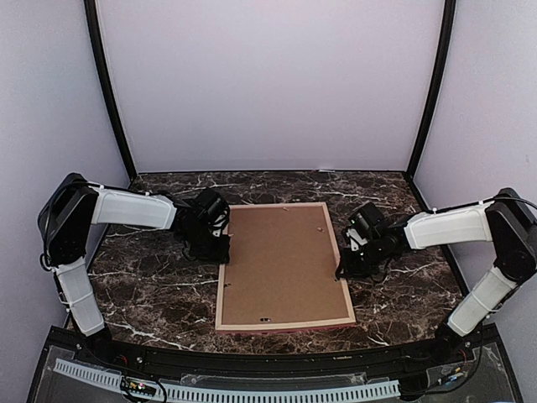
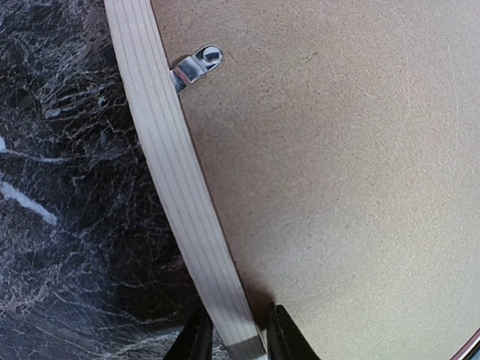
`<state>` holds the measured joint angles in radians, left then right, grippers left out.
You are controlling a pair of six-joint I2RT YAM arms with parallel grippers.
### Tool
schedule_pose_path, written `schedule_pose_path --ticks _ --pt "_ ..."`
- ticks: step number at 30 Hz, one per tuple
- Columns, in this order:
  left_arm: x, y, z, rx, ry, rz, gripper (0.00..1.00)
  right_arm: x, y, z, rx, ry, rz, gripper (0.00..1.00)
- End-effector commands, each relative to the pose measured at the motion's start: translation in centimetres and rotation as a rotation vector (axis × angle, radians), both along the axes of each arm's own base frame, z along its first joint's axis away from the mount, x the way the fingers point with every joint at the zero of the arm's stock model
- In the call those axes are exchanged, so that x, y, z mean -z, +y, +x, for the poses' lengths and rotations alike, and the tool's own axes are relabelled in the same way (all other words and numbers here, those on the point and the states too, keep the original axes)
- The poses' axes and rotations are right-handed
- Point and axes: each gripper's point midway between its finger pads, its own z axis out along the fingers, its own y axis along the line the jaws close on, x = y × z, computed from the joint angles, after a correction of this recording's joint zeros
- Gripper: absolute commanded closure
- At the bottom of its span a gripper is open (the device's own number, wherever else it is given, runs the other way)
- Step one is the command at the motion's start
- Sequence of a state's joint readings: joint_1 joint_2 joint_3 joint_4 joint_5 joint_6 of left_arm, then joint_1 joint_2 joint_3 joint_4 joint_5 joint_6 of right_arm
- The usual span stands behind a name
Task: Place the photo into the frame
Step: Press the fastener onto the backboard.
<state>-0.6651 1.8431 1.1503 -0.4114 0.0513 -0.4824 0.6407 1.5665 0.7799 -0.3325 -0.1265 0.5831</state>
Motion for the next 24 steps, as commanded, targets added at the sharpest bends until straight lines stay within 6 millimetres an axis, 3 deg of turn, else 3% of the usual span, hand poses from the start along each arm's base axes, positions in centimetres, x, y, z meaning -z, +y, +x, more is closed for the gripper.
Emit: schedule_pose_path --ticks 1,12,18,24 --pt "0.7 1.2 -1.0 0.004 0.036 0.045 0.74 2.4 -1.5 -2.1 -0.064 0.085 -0.09 0.8" --pt "0.7 1.2 -1.0 0.001 0.037 0.045 0.74 1.8 -0.1 -2.4 -0.129 0.128 0.004 0.82" --pt "0.6 1.1 -1.0 -0.005 0.036 0.038 0.74 0.6 -0.1 -1.2 -0.1 0.114 0.072 0.72" --pt "0.3 1.0 -0.8 -0.002 0.027 0.032 0.73 -1.1 -0.6 1.5 -0.044 0.045 0.082 0.59"
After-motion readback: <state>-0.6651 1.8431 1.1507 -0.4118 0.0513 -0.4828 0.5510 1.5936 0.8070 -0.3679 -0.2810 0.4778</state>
